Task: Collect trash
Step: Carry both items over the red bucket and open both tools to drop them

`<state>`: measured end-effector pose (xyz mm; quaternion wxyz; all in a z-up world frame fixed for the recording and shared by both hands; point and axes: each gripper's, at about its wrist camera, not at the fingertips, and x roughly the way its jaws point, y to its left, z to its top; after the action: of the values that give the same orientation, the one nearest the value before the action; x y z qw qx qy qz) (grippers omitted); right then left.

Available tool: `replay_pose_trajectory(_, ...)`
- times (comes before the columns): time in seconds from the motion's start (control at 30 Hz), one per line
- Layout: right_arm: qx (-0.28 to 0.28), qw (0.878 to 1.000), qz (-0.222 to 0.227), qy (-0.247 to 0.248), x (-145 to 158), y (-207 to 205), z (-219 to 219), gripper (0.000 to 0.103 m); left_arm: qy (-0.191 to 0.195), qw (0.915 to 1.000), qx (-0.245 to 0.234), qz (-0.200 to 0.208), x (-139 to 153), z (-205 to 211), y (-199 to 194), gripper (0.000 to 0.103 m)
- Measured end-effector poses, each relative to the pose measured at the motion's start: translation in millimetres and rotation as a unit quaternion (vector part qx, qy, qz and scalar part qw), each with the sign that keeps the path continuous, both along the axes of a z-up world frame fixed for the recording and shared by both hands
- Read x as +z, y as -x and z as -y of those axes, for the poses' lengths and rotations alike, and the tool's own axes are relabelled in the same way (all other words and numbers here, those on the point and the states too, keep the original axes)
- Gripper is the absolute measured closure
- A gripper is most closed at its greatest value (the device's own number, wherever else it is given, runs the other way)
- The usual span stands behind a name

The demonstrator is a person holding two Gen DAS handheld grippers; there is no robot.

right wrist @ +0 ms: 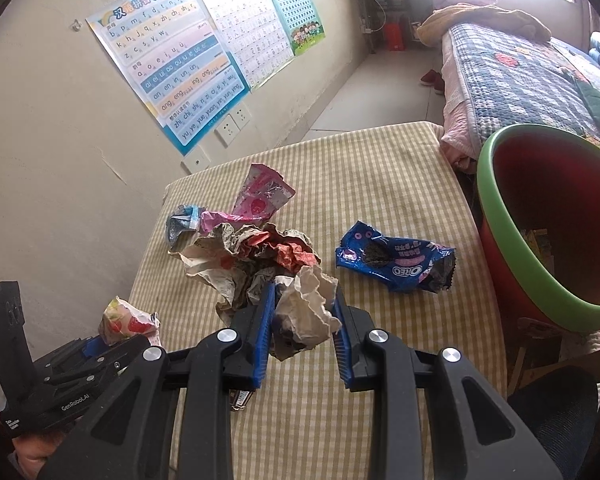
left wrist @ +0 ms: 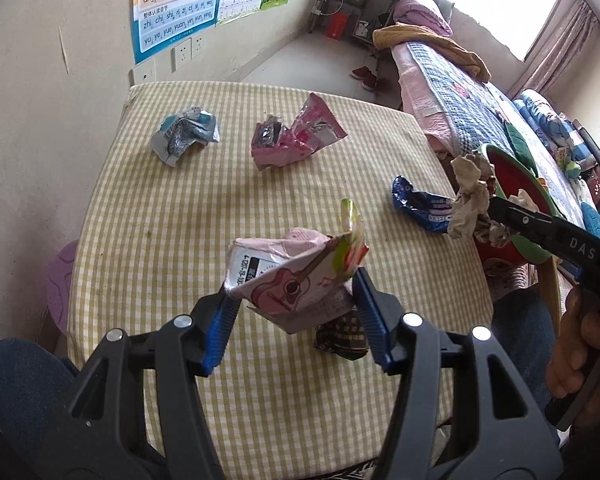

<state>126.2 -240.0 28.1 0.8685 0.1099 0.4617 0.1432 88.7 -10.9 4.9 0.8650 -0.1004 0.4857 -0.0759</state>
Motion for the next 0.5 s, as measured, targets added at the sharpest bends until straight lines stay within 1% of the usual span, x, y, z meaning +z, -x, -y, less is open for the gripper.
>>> replay_pose_trajectory(0.23, -0.014, 1.0, 0.01, -0.014, 5.7, 4.6, 17.6, 0.077, -0.004, 0.9998, -0.017, 0.006, 7.1, 19.1, -3.6, 0.049)
replay_pose_trajectory(0.5, -0.033, 0.999, 0.029, -0.014, 12.5, 2.4, 39.2, 0.077, -0.011, 0.9994, -0.028, 0.015, 20.3, 41.2, -17.9, 0.049)
